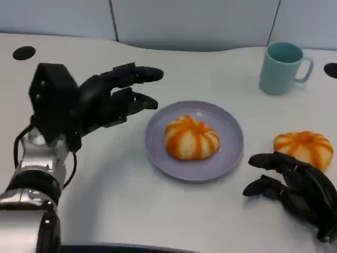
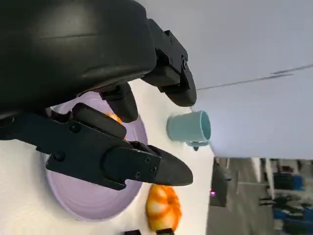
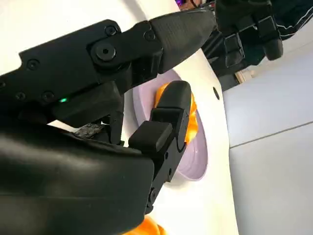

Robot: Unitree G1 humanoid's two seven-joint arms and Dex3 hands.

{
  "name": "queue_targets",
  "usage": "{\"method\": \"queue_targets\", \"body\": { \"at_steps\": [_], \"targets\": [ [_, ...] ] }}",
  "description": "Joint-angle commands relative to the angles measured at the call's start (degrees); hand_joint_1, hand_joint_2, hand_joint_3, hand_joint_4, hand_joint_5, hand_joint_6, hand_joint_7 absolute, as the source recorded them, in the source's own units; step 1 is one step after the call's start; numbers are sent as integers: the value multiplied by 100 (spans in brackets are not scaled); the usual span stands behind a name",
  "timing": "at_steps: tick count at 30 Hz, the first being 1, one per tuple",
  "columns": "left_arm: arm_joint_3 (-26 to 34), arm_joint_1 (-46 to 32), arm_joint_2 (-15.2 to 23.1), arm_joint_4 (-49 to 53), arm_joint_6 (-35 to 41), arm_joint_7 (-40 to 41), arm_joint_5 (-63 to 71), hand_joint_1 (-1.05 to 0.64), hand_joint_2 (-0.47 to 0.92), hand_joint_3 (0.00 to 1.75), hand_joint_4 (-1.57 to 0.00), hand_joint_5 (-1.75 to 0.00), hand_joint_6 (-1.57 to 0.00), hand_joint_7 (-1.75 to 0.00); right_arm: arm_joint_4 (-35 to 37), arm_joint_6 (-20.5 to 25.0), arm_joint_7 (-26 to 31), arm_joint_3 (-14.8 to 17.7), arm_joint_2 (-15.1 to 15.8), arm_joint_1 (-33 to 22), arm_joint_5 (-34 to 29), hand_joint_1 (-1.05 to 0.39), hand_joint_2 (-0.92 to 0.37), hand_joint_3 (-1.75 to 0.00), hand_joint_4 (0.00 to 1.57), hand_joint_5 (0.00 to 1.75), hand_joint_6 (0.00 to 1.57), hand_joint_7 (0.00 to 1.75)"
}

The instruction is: Grasp the bread from the table and place it into the plate.

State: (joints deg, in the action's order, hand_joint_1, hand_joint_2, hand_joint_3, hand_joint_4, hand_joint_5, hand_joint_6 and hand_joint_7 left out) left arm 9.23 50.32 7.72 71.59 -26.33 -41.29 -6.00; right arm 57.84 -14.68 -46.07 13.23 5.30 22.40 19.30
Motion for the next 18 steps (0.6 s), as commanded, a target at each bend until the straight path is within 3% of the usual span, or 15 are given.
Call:
{"method": "queue_targets", "body": {
  "at_steps": [1,12,18],
  "targets": [
    [284,-250,79,-229,194,-286,-391,-66,92,14,-31,-107,-43,-47,144,102,43,10,74,-125,-74,-39,-92,-5,63,114,78,65],
    [935,-826,-24,-602,982,-617,-1289,-65,91,9,-38,-116,-50,-55,125,234,46,27,61,-131,-47,-38,-92,-7,64,113,76,65],
    [1001,-1301,-55,-1069,1301,-734,-1521,-65,92,6,-38,-121,-41,-71,-23,284,149,-7,49,-195,-81,-37,-92,-8,64,111,76,64]
  ]
}}
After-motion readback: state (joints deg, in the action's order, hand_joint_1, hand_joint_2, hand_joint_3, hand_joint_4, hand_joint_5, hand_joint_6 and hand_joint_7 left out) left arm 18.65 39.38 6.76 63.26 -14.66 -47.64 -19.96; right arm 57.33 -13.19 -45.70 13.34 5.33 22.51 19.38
